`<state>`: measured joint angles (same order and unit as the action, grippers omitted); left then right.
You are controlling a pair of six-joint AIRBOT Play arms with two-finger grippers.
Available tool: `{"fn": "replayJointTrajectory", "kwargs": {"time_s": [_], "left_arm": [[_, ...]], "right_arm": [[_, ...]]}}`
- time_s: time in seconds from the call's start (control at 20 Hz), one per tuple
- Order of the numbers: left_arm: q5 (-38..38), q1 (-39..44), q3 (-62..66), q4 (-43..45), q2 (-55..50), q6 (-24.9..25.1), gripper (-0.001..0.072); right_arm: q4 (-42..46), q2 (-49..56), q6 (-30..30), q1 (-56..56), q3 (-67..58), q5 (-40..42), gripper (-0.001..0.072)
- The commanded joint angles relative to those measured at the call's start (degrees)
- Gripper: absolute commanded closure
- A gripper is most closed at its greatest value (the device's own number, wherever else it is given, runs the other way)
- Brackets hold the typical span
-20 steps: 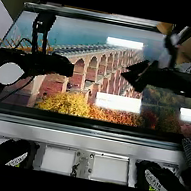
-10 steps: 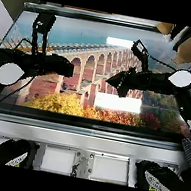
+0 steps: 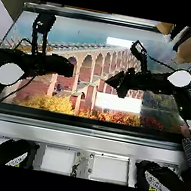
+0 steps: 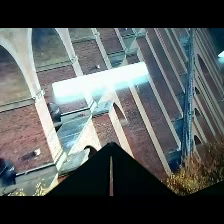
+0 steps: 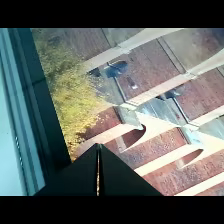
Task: Fold the clothes and pants, and hang the long-sleeved shirts on hangers.
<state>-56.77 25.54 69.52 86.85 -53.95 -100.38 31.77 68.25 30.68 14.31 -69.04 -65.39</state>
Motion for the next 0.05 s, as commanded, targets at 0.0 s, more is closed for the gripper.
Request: {"fn": "replayJointTrajectory", "kwargs": {"time_s": [0.0], "left_arm": [[0.0,0.0,0.0,0.0,0.0,0.0,0.0691]], "right_arm": [[0.0,0.0,0.0,0.1,0.0,0.0,0.0685]]}}
